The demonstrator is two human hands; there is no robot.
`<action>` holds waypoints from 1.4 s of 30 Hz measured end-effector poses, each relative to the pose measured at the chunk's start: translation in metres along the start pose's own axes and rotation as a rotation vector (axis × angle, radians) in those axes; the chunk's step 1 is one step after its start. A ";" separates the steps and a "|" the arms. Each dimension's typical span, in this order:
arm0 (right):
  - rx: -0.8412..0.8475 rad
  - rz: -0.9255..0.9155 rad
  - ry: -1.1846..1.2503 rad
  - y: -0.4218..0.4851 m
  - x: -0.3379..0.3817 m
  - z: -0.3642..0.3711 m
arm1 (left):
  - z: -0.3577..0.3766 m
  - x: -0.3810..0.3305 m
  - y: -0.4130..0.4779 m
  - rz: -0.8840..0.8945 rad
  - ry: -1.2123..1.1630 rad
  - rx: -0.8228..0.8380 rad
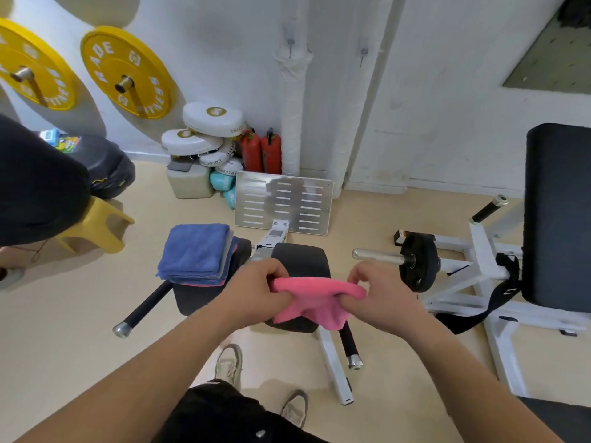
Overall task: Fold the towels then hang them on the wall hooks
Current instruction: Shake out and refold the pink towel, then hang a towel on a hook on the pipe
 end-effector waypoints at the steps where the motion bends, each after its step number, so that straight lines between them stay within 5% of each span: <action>1: 0.076 0.005 0.175 0.004 0.003 0.007 | -0.008 0.009 -0.007 -0.023 -0.116 0.008; 5: 0.219 0.040 0.767 0.011 0.030 0.033 | -0.037 0.052 -0.035 -0.131 -0.530 -0.089; 9: 0.180 0.204 0.840 0.019 0.045 0.077 | -0.046 0.085 -0.058 -0.214 -0.599 -0.305; 14: 0.619 0.420 1.134 0.002 0.088 0.158 | -0.065 0.122 -0.083 -0.308 -0.681 -0.454; 17: 0.790 0.345 1.029 -0.005 0.121 0.191 | -0.095 0.145 -0.103 -0.328 -0.753 -0.534; 21: 0.732 0.162 0.910 0.009 0.178 0.221 | -0.141 0.191 -0.137 -0.369 -0.848 -0.593; 26: 0.560 0.017 0.814 0.021 0.268 0.252 | -0.196 0.246 -0.164 -0.330 -1.031 -0.466; 32: 0.471 0.099 0.836 0.027 0.353 0.294 | -0.301 0.289 -0.166 -0.217 -0.945 -0.331; 42: 0.316 0.123 0.972 0.056 0.418 0.218 | -0.375 0.220 -0.098 0.022 -0.815 0.097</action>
Point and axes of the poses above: each hand's wrist, its own y-axis towards the middle knuckle, its own z-axis out of the palm, x = y × z, the point moved 9 cm from there along y, towards the middle knuckle, and after that the axes turned 3 degrees about z, right-handed, at the moved point
